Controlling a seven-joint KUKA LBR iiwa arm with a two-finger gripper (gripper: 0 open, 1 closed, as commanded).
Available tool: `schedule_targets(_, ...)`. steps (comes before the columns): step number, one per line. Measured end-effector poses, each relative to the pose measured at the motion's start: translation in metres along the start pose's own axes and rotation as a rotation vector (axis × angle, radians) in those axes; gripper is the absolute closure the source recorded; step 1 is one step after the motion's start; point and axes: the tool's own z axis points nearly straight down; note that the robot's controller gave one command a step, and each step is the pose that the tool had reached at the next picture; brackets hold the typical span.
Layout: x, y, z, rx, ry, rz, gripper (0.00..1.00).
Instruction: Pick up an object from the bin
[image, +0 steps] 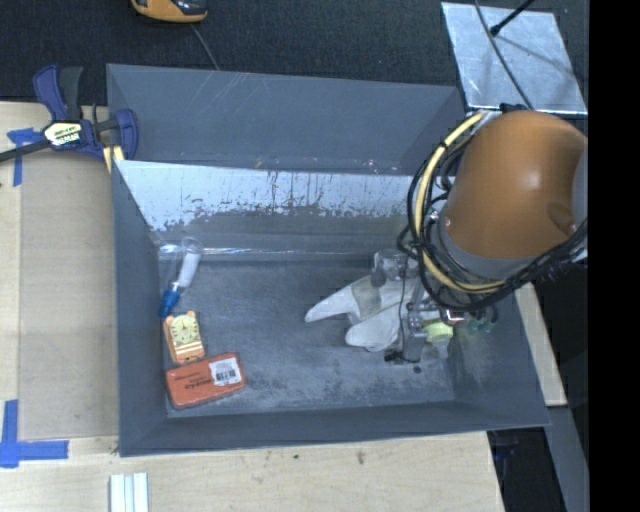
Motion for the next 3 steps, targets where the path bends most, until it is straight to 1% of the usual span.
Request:
schedule_targets(1,-0.002,0.0,-0.004,0.0,-0.009,0.0,0.0)
schedule_targets(2,-0.033,-0.027,0.064,0.0,-0.015,0.037,0.0)
schedule_targets(3,-0.079,-0.064,0.145,0.001,-0.015,-0.071,0.0)
